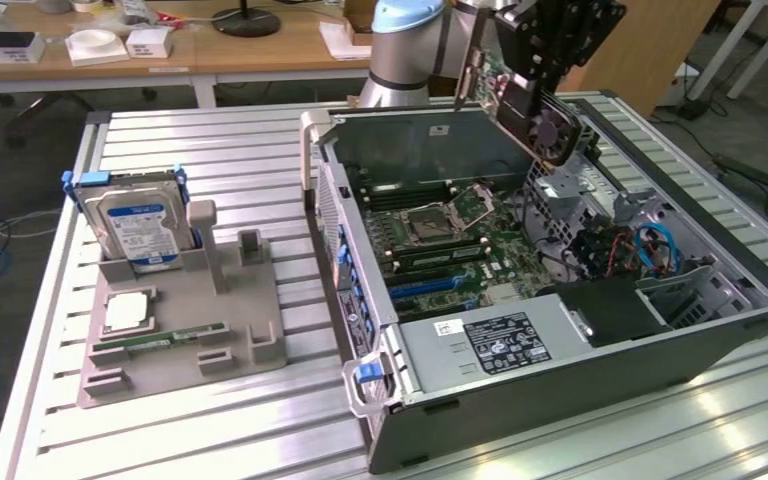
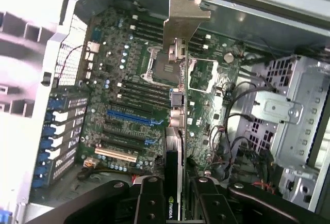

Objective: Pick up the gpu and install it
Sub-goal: 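Insert the gpu into the slot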

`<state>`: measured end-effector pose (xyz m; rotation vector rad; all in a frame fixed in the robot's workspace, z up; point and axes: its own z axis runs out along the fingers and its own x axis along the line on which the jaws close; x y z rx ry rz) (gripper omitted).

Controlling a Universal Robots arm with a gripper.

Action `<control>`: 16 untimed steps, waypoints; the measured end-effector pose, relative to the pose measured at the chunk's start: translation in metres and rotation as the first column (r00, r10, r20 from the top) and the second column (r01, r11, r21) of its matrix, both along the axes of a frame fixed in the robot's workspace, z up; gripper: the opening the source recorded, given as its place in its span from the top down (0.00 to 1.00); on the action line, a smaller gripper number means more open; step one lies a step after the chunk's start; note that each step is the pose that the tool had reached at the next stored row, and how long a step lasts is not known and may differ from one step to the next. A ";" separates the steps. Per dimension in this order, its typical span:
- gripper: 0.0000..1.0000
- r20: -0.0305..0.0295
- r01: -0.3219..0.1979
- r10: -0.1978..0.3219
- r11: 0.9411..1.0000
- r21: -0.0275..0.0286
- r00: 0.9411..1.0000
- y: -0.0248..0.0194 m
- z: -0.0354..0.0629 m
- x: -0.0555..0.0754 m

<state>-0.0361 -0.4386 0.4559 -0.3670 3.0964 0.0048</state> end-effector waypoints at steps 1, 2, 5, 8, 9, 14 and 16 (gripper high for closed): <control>0.74 0.000 -0.019 0.019 1.000 0.000 1.000 0.0000 -0.0001 0.000; 0.74 0.000 -0.035 0.035 0.999 0.000 0.999 0.0000 -0.0001 0.000; 0.74 0.000 -0.085 0.085 0.996 0.000 0.996 0.0000 -0.0001 0.000; 0.74 0.000 -0.135 0.135 0.991 0.000 0.991 0.0000 -0.0002 0.000; 0.74 0.000 -0.153 0.153 0.988 0.000 0.988 0.0000 -0.0002 0.000; 0.74 0.000 -0.233 0.233 0.973 0.000 0.973 0.0000 -0.0003 0.000; 0.74 0.000 -0.264 0.264 0.964 0.000 0.964 0.0000 -0.0004 0.000</control>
